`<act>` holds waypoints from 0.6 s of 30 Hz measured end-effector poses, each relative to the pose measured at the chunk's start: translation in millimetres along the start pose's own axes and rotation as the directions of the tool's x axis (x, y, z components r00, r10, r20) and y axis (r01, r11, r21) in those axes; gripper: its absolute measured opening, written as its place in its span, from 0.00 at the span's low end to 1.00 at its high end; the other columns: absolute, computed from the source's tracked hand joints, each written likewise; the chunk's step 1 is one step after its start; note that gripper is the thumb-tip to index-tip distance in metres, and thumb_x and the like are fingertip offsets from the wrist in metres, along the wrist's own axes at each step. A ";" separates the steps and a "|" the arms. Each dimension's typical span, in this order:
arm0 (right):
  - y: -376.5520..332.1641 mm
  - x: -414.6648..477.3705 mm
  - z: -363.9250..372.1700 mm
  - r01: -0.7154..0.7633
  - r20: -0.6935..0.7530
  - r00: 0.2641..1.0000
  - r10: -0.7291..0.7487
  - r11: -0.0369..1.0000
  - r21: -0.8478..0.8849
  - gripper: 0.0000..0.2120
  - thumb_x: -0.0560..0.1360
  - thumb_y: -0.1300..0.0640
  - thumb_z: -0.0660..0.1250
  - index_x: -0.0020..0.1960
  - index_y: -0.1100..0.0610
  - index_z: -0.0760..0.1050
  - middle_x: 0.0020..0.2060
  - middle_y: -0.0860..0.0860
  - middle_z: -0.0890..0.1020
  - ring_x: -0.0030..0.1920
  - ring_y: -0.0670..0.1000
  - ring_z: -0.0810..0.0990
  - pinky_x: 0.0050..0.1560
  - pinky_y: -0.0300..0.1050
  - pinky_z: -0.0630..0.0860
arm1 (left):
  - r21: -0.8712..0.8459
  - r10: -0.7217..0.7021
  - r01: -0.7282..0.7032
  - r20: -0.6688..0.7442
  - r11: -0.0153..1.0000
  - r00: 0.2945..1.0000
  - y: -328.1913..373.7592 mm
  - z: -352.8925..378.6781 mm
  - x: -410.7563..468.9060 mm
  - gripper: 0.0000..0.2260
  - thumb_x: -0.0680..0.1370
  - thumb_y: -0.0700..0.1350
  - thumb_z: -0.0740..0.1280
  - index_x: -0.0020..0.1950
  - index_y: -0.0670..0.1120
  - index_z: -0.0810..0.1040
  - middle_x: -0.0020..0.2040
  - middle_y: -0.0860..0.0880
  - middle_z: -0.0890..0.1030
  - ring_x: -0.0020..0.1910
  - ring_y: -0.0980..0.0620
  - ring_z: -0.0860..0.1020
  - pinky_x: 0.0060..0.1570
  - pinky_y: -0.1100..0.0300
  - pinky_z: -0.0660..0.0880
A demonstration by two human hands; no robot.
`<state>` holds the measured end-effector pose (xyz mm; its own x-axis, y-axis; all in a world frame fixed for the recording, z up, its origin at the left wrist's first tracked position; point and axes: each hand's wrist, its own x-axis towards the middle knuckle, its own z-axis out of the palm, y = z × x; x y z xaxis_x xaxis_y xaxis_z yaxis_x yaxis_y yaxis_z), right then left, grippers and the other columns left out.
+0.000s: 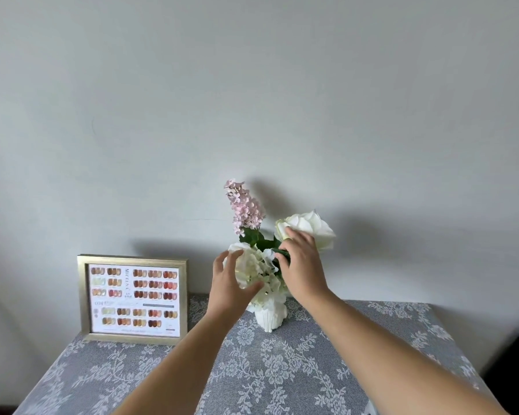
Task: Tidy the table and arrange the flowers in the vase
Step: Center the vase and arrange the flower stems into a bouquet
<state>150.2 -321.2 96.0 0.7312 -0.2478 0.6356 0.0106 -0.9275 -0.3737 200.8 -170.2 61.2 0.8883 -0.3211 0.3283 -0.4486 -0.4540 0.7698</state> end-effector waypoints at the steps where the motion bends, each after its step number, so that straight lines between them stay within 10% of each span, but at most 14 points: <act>1: 1.2 0.3 0.2 -0.002 0.006 1.000 0.002 1.000 0.013 0.03 0.72 0.61 0.68 0.42 0.61 0.77 0.65 0.55 0.74 0.66 0.55 0.67 0.68 0.44 0.60 | -0.001 0.003 -0.003 -0.004 1.000 1.000 -1.2 0.3 0.4 0.30 0.67 0.50 0.74 0.65 0.56 0.65 0.69 0.50 0.61 0.51 0.47 0.75 0.51 0.56 0.75; 9: 25.4 2.9 -23.6 -0.123 -0.113 0.987 0.114 0.989 -0.078 0.12 0.68 0.46 0.71 0.48 0.51 0.79 0.69 0.55 0.68 0.69 0.59 0.64 0.65 0.58 0.61 | 0.018 0.002 -0.002 -0.038 1.000 0.999 -7.9 6.2 0.8 0.32 0.66 0.52 0.75 0.66 0.54 0.65 0.71 0.49 0.59 0.63 0.52 0.67 0.54 0.61 0.64; 15: 49.4 8.5 -32.0 -0.454 -0.124 0.796 0.592 0.720 0.525 0.20 0.75 0.50 0.63 0.64 0.57 0.67 0.64 0.56 0.70 0.63 0.56 0.70 0.59 0.45 0.67 | 0.023 0.010 -0.009 -0.044 1.000 0.999 -9.0 7.3 1.9 0.32 0.66 0.51 0.75 0.66 0.54 0.65 0.71 0.49 0.59 0.62 0.53 0.66 0.54 0.61 0.64; 18: 52.9 7.0 -27.1 -0.587 0.043 0.756 0.653 0.647 0.486 0.23 0.71 0.50 0.69 0.62 0.57 0.69 0.56 0.53 0.77 0.50 0.51 0.75 0.47 0.42 0.70 | 0.025 0.011 -0.010 -0.044 1.000 0.999 -8.1 7.7 2.8 0.32 0.66 0.51 0.75 0.66 0.54 0.65 0.71 0.49 0.59 0.60 0.56 0.64 0.55 0.61 0.63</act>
<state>137.4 -379.6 99.0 0.5891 -0.7811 0.2070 -0.0912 -0.3188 -0.9434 206.1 -173.9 51.7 0.8868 -0.2892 0.3606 -0.4598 -0.4715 0.7525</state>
